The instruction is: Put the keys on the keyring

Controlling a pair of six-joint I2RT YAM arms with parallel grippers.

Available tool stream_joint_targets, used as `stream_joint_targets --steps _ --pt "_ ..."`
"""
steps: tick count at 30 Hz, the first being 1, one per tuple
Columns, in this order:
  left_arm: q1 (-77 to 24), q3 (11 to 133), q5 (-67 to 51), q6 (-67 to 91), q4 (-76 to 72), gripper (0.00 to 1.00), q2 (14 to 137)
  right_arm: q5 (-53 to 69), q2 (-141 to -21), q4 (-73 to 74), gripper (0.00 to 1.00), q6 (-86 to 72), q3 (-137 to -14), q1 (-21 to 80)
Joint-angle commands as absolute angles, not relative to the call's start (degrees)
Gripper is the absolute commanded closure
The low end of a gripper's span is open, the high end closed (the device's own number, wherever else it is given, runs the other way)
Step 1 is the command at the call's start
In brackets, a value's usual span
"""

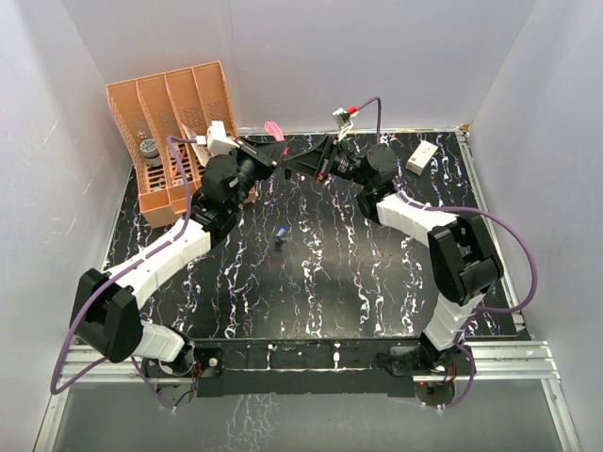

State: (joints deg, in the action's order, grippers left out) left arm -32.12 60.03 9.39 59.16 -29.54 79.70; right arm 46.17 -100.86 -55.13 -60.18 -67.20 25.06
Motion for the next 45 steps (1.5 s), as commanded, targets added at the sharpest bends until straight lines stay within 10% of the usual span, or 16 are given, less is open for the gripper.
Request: stream_joint_targets --steps 1,9,18,45 --pt "-32.35 61.08 8.90 58.94 -31.06 1.00 76.86 45.09 -100.69 -58.10 1.00 -60.30 -68.14 25.22" --pt "-32.43 61.55 12.74 55.70 -28.04 1.00 74.96 40.72 -92.52 -38.27 0.99 -46.48 -62.80 25.17" --pt "-28.90 63.81 15.15 53.51 -19.23 1.00 72.96 27.98 -85.44 -5.62 0.60 -25.10 -61.71 31.10" --pt "-16.48 61.44 16.83 52.37 -5.10 1.00 60.75 1.12 -110.14 13.68 0.57 -13.32 -79.38 57.19"
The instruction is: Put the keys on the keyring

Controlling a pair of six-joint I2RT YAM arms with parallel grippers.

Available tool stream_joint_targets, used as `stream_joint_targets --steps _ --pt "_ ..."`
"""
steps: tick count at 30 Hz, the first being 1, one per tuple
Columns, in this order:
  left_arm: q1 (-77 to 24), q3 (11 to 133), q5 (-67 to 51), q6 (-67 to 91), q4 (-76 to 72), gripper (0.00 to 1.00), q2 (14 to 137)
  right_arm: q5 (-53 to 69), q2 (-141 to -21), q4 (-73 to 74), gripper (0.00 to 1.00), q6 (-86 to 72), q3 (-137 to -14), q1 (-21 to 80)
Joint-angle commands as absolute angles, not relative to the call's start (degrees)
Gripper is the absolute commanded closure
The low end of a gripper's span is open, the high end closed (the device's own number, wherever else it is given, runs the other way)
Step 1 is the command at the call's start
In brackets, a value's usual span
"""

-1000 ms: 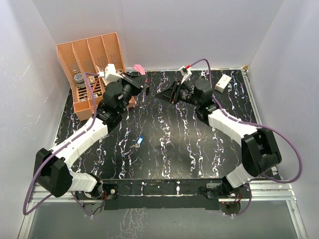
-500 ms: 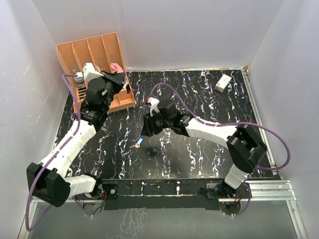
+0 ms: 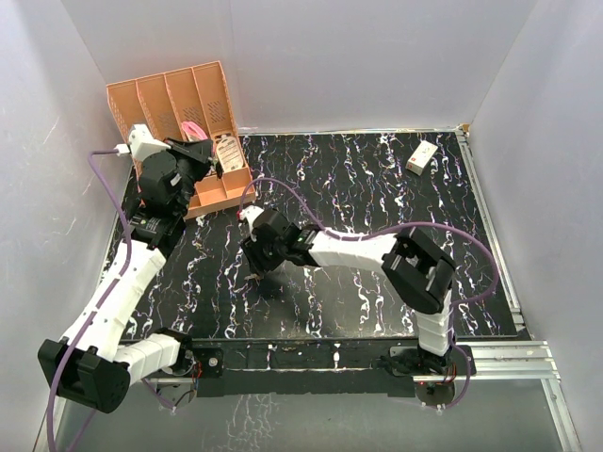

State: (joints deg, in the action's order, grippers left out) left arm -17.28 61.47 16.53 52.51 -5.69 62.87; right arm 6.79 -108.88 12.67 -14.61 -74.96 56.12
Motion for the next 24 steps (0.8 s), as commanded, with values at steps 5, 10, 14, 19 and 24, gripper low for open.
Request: stream_joint_targets --steps 5,10,14,19,24 --pt "-16.09 61.20 16.42 52.52 -5.10 1.00 60.67 -2.21 -112.90 16.31 0.58 -12.37 -82.13 58.49" --pt "-15.80 60.60 16.08 52.91 -5.32 1.00 60.47 -3.25 -114.26 17.28 0.59 -12.24 -83.09 59.23" --pt "-15.43 60.51 15.77 52.91 -5.27 1.00 60.34 -3.63 -115.24 17.84 0.60 -12.13 -83.61 59.64" --pt "-15.15 60.31 15.46 53.07 -5.38 1.00 60.30 -3.82 -115.90 18.54 0.61 -12.12 -84.02 59.85" --pt "-14.85 59.88 15.08 53.35 -5.44 1.00 60.13 -3.66 -116.31 18.55 0.61 -12.08 -84.10 60.11"
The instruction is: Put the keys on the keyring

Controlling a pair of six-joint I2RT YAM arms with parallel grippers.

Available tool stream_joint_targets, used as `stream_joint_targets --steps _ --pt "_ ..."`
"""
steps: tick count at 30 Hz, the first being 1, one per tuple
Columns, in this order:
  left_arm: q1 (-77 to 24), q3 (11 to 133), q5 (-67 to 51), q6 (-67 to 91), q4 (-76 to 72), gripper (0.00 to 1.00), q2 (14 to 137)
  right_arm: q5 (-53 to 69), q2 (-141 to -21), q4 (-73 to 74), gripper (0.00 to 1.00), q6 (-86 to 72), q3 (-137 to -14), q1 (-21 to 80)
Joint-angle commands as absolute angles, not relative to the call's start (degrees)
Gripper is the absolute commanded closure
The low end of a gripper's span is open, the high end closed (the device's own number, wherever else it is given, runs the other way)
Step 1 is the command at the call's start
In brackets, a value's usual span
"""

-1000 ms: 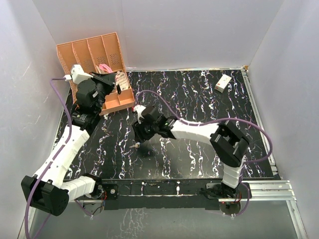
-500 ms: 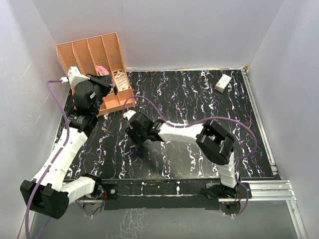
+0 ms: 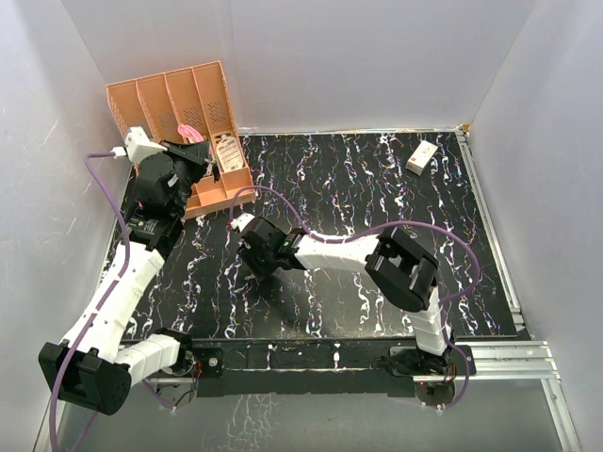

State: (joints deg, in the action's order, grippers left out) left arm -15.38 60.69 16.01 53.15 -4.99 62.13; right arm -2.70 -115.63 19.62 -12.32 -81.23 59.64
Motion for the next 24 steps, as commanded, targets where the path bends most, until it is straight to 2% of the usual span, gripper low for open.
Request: stream_joint_targets --steps 1,16,20,24 --pt "-14.79 59.87 15.06 53.39 -5.45 1.00 60.10 -3.62 -116.47 18.54 0.61 -12.11 -84.23 60.10" --pt "-13.79 59.87 14.43 53.44 -5.19 1.00 59.50 -5.01 -119.15 19.43 0.63 -12.00 -86.04 60.36" --pt "-13.53 59.60 14.15 53.61 -5.19 1.00 59.45 -5.61 -119.31 20.10 0.69 -12.28 -86.04 60.38" --pt "-13.32 59.39 13.95 53.78 -5.19 1.00 59.44 -6.10 -119.10 20.38 0.80 -12.68 -85.49 60.37"
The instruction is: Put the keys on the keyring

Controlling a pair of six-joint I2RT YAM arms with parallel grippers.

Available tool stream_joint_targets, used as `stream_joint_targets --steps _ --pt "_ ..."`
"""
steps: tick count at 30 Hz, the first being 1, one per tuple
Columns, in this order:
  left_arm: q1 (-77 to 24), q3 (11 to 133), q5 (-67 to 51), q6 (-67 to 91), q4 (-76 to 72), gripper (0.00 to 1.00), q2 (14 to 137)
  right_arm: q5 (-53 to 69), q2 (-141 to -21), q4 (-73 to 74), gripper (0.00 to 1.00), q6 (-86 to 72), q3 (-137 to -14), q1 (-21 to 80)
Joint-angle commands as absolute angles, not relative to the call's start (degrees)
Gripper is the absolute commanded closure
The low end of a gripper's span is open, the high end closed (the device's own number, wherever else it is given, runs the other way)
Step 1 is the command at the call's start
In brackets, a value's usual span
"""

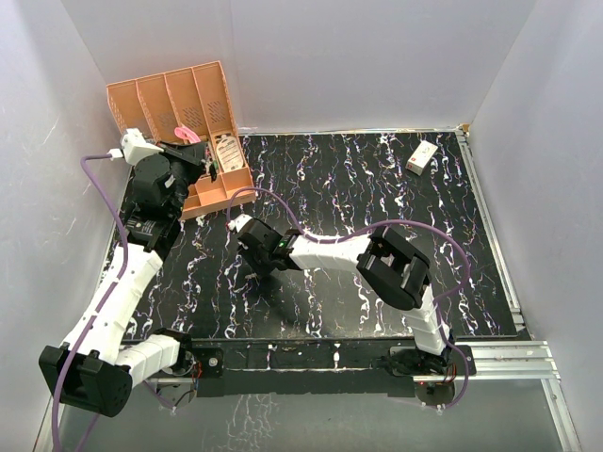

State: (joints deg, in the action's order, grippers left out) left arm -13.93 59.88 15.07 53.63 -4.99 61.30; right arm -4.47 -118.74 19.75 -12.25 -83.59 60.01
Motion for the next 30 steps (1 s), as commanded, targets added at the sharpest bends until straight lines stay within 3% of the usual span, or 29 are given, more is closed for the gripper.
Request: stream_joint_targets --steps 1,12,17,30 --pt "-13.29 59.26 13.87 53.83 -5.26 1.00 59.49 -6.18 -119.05 20.38 0.82 -12.80 -85.39 60.38" --pt "-13.17 58.97 13.26 54.32 -5.45 1.00 59.77 -9.83 -116.18 20.29 1.00 -12.88 -85.26 60.36" --pt "-13.02 58.97 12.42 54.48 -5.98 1.00 60.26 -10.23 -110.54 18.35 1.00 -13.00 -83.78 58.78" --pt "-13.07 57.68 6.18 56.91 -12.34 1.00 63.24 7.14 -90.32 -0.54 1.00 -12.72 -68.28 43.28"
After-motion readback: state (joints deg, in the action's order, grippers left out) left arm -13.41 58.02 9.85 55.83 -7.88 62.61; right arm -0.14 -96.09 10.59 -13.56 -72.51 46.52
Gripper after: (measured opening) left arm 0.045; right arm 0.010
